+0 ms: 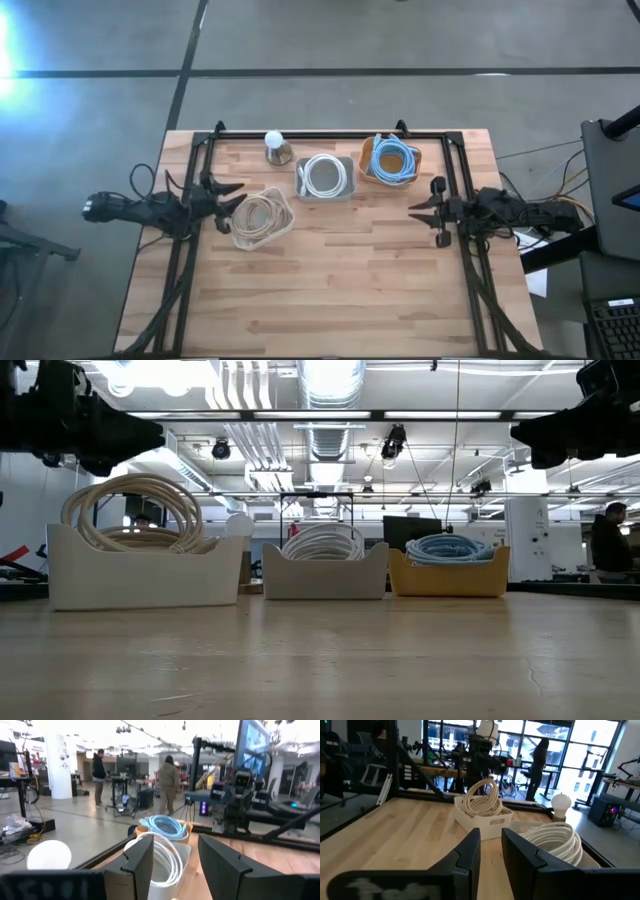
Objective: Sort HDMI cables
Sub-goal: Return to Home Position
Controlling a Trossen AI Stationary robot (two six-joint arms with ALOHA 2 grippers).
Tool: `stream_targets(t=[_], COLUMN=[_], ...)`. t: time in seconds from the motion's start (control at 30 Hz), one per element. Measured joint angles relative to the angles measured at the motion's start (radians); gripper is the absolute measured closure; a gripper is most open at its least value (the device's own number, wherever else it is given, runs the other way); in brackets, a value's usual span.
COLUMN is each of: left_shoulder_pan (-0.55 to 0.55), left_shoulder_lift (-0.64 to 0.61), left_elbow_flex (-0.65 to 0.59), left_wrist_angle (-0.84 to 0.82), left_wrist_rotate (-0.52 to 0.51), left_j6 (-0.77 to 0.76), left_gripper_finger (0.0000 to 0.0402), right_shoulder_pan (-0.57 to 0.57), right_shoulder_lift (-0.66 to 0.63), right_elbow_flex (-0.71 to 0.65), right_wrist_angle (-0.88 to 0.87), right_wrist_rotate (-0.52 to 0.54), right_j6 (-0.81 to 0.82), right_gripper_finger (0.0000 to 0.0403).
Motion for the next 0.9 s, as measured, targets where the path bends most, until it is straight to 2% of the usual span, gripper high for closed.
stream_targets(t=[0.07,0.23,0.47,0.73,0.9], left_shoulder_pan=[0.000,0.000,0.000,0.000,0.000], left_shoulder_lift=[0.000,0.000,0.000,0.000,0.000], left_elbow_flex=[-0.031,-0.032,-0.032,-0.032,-0.032], left_wrist_angle=[0.053,0.052,0.053,0.053,0.053], left_wrist_rotate=[-0.001,-0.001,-0.001,-0.001,-0.001], left_j6=[0.005,0.006,0.006,0.007,0.007], left_gripper_finger=[0.0241,0.0241,0.0241,0.0241,0.0241], right_shoulder_pan=[0.000,0.000,0.000,0.000,0.000], right_shoulder_lift=[0.000,0.000,0.002,0.004,0.003], right_elbow_flex=[-0.011,-0.074,-0.075,-0.075,-0.075], right_wrist_angle=[0.013,0.091,0.091,0.090,0.090], right_wrist_rotate=[0.000,0.002,0.007,0.015,0.014], right_j6=[-0.001,-0.037,-0.077,0.062,0.054], right_gripper_finger=[0.0331,0.0326,0.0317,0.0326,0.0334])
